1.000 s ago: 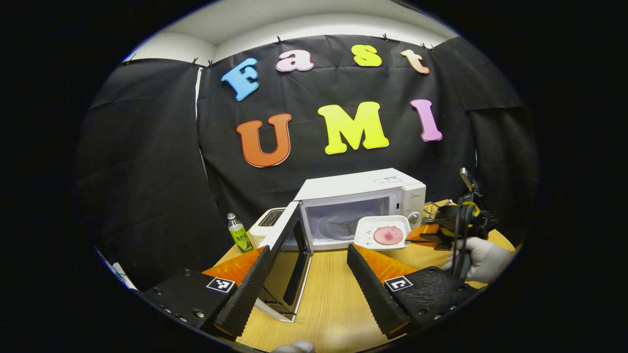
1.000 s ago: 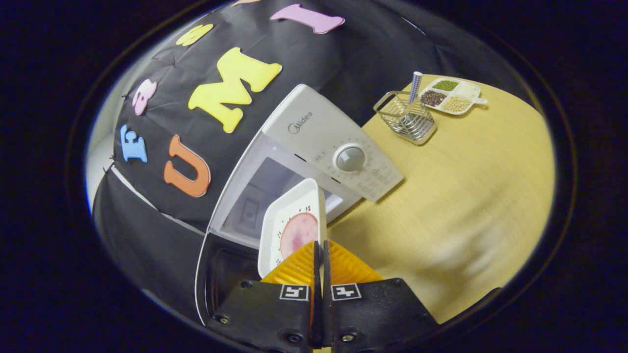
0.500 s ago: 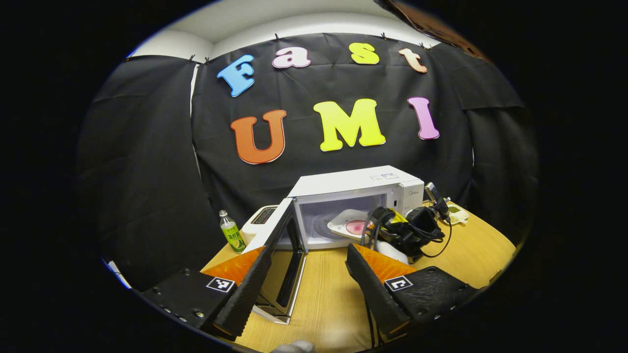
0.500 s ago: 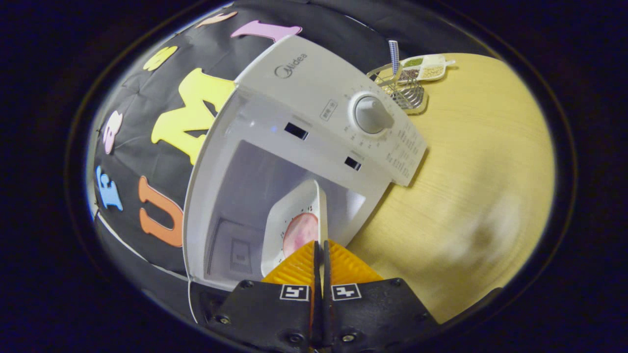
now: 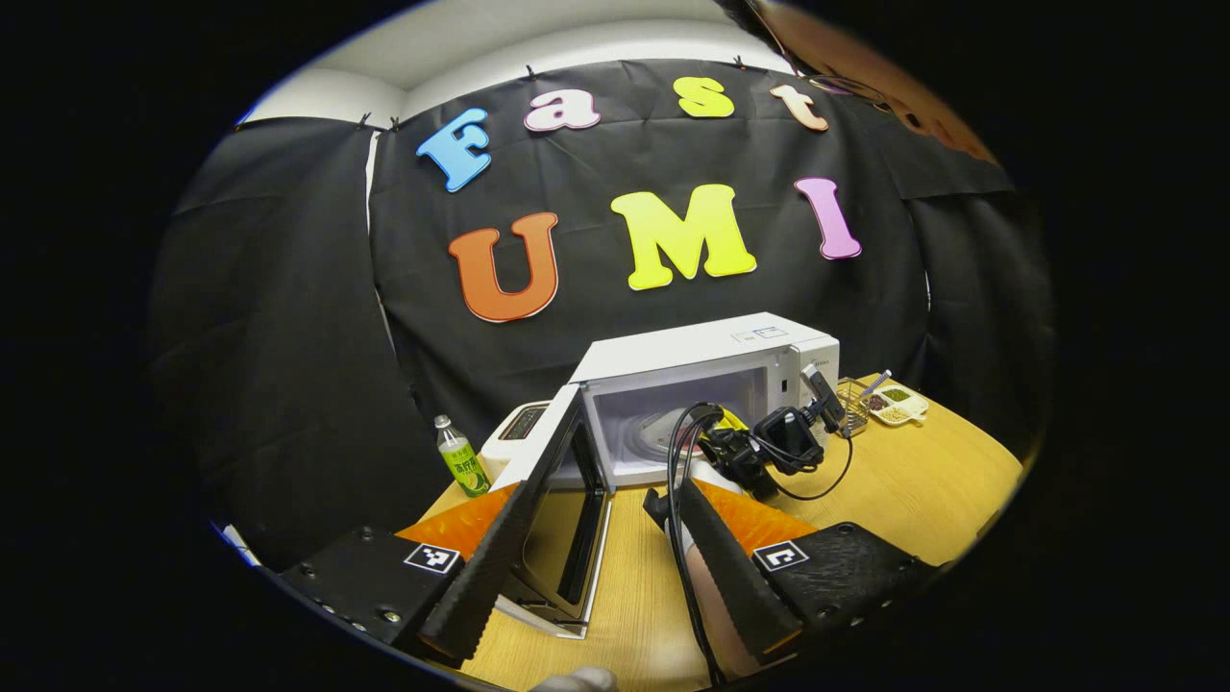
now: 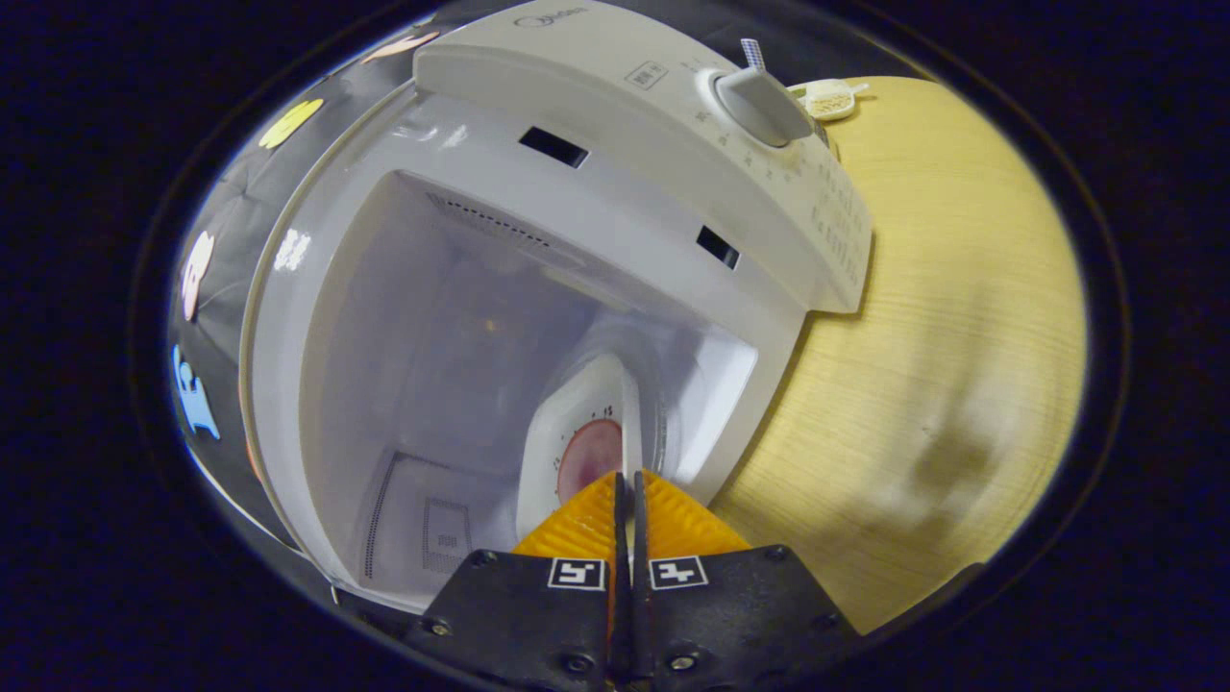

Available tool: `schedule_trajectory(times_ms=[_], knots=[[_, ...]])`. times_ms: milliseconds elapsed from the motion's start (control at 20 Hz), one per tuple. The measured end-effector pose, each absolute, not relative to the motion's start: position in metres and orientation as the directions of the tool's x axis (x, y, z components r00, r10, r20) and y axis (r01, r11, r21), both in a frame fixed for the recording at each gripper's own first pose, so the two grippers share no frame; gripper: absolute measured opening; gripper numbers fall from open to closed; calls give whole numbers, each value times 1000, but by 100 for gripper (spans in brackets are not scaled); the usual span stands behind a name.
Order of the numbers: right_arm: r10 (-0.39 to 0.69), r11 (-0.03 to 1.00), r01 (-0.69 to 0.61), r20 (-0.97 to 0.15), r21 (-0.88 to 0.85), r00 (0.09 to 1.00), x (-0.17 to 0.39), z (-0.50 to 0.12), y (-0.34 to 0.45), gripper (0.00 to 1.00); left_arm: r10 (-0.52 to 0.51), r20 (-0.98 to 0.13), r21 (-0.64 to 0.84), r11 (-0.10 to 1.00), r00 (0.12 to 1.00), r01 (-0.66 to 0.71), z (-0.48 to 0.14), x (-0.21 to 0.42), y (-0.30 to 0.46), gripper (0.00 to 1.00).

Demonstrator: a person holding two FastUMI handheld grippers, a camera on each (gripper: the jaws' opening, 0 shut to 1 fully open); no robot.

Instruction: Open the microwave oven with the left hand, put the food in, and close the microwave oven.

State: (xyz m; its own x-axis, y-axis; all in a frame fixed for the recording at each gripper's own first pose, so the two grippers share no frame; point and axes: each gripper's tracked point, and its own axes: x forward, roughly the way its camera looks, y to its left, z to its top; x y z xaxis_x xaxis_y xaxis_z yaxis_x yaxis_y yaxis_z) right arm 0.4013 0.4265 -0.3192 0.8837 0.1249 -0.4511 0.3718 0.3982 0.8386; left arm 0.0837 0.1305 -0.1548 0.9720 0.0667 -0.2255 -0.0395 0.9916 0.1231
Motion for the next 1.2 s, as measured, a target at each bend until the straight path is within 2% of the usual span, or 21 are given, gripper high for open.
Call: schedule_trajectory(times_ms=[150,200,250,300,350,400,450,500,550,750,1000,1050,1100,1200], knots=[[129,407,343,-425,847,896,399,-314,424,9,74,-232,110,993,970,-50,-159,84,132,95],[131,389,345,-422,854,897,395,-314,422,15,71,-233,110,993,970,-47,-160,83,131,95],[120,384,352,-425,853,897,390,-314,418,24,70,-235,115,992,970,-44,-160,82,130,95],[120,393,348,-423,851,898,384,-312,416,44,69,-233,118,992,970,-42,-159,81,130,95],[124,412,341,-422,845,898,378,-310,415,38,68,-225,123,992,972,-41,-156,80,131,95],[133,437,324,-416,839,899,372,-308,415,53,71,-218,128,991,973,-43,-154,79,132,95],[147,460,315,-422,830,895,365,-306,414,61,72,-213,130,991,974,-45,-151,77,132,95],[164,478,310,-430,822,888,358,-305,414,87,74,-209,128,991,975,-48,-148,75,134,95],[180,498,296,-431,815,884,350,-300,409,93,72,-203,126,991,977,-47,-144,73,133,95],[237,663,176,-428,727,872,315,-267,366,94,74,-174,132,990,982,-51,-130,70,140,95],[200,863,16,-369,506,908,275,-201,263,96,71,-151,75,995,986,-60,-115,75,139,95],[196,883,-1,-366,470,910,266,-190,250,89,72,-151,76,995,986,-61,-115,77,138,95],[192,900,-16,-365,435,911,253,-180,232,97,71,-147,74,995,987,-60,-114,80,138,95],[182,934,-43,-368,354,912,229,-166,202,97,74,-153,68,996,986,-64,-114,87,142,95]])
